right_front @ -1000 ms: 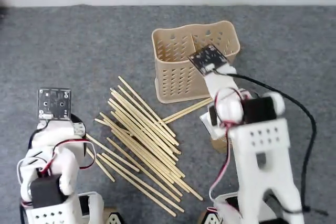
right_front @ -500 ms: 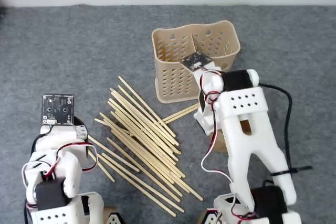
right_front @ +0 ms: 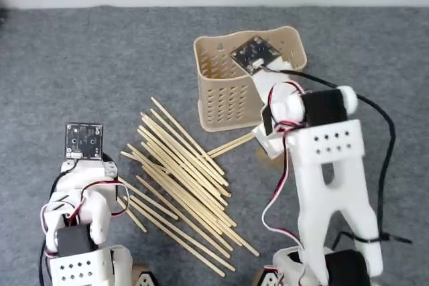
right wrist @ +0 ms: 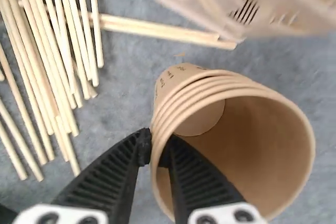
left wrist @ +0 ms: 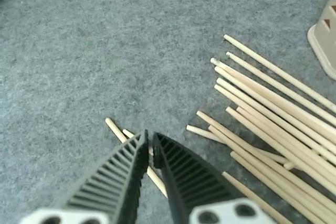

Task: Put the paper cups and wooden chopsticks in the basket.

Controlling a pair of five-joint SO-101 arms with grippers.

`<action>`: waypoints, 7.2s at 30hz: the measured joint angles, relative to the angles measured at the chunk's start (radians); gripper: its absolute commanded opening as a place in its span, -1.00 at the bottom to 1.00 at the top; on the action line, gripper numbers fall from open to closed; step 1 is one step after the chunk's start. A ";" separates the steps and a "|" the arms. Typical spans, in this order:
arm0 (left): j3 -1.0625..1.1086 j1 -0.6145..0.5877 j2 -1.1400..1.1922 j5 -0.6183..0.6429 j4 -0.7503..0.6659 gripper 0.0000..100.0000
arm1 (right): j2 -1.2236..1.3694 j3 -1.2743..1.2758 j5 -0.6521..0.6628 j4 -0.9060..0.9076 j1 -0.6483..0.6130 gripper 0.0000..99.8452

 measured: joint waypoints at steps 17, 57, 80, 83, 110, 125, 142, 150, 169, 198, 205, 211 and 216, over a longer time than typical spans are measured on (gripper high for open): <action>0.061 0.002 0.002 0.000 -0.063 -0.97 | -0.054 -0.551 0.107 -0.006 0.129 -0.98; 0.068 0.002 0.002 0.000 -0.068 -0.97 | 0.262 -0.555 0.107 -0.222 -0.003 -0.58; 0.068 -0.255 0.002 0.060 -0.138 -0.97 | 0.285 -0.249 -0.006 -0.008 -0.302 -0.64; 0.068 -0.255 0.002 0.060 -0.138 -0.97 | 0.341 -0.210 -0.066 -0.031 -0.348 -0.62; 0.068 -0.255 0.002 0.060 -0.138 -0.97 | 0.890 -0.144 -0.103 -0.634 -0.414 -0.63; 0.068 -0.253 0.002 0.060 -0.138 -0.97 | 0.948 -0.146 -0.020 -0.660 -0.410 -0.98; 0.068 -0.253 0.002 0.060 -0.138 -0.97 | 0.646 -0.146 -0.011 -0.454 -0.413 -0.98; 0.068 -0.253 0.002 0.060 -0.138 -0.97 | 0.327 -0.144 -0.009 -0.434 -0.437 -0.98; 0.068 -0.253 0.002 0.060 -0.141 -0.97 | 0.006 -0.144 -0.009 -0.764 -0.382 -0.98; 0.068 -0.253 0.002 0.060 -0.141 -0.97 | 0.442 -0.144 -0.181 -1.122 -0.195 -0.74; 0.068 -0.253 0.002 0.060 -0.141 -0.97 | 0.413 -0.144 -0.304 -1.025 -0.187 -0.61; 0.068 -0.253 0.002 0.060 -0.141 -0.97 | 0.304 -0.144 -0.322 -0.902 -0.187 -0.61; 0.068 -0.253 0.002 0.060 -0.141 -0.97 | 0.221 -0.144 -0.322 -0.740 -0.187 -0.61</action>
